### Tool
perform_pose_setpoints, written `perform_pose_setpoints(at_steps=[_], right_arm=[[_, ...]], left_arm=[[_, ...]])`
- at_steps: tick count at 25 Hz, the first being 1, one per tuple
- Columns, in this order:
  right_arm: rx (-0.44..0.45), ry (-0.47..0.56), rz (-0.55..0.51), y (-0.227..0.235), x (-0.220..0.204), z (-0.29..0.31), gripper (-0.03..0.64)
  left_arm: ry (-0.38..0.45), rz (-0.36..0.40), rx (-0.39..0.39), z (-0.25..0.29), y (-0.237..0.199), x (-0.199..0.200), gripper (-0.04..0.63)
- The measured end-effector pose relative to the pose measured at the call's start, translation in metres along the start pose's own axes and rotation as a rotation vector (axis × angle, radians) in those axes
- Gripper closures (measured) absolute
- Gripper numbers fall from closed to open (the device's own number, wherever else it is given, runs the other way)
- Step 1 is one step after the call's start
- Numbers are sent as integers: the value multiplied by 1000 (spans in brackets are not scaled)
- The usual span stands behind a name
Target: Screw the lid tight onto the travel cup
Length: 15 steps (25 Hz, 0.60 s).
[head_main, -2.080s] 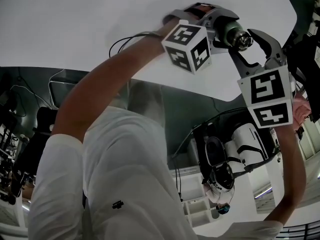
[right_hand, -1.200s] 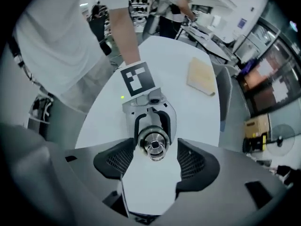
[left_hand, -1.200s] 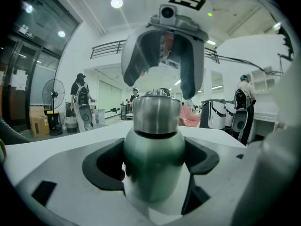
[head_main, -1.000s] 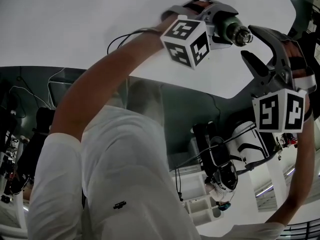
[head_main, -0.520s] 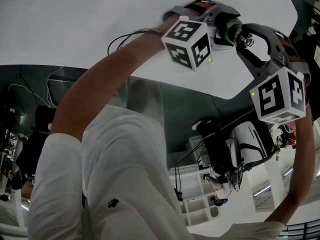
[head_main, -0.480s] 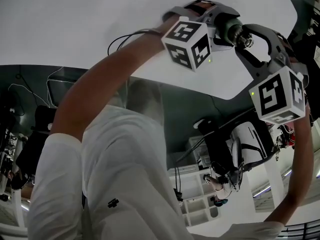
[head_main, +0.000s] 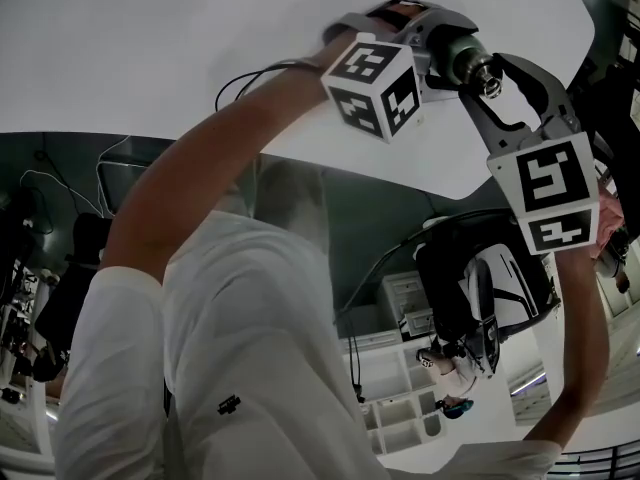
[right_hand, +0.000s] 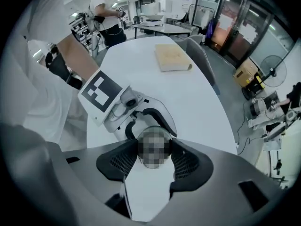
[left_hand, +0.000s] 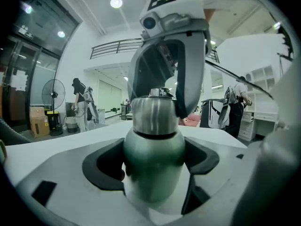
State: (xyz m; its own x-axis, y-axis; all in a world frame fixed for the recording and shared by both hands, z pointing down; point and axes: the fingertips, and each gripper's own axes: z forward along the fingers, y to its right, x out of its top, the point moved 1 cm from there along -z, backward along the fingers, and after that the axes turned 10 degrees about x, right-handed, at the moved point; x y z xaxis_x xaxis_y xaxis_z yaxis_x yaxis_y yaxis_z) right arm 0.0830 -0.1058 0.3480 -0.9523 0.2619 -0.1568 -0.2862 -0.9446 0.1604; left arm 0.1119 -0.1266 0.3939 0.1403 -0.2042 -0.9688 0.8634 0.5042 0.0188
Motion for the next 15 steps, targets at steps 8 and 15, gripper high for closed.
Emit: perform_pose_setpoints(at_steps=[8, 15], right_arm=[[-31, 55, 171, 0, -2, -3, 397], [-66, 126, 243, 0, 1, -2, 396]], left_arm=[[-9, 6, 3, -1, 2, 2, 227], [-34, 13, 15, -4, -1, 0, 227]])
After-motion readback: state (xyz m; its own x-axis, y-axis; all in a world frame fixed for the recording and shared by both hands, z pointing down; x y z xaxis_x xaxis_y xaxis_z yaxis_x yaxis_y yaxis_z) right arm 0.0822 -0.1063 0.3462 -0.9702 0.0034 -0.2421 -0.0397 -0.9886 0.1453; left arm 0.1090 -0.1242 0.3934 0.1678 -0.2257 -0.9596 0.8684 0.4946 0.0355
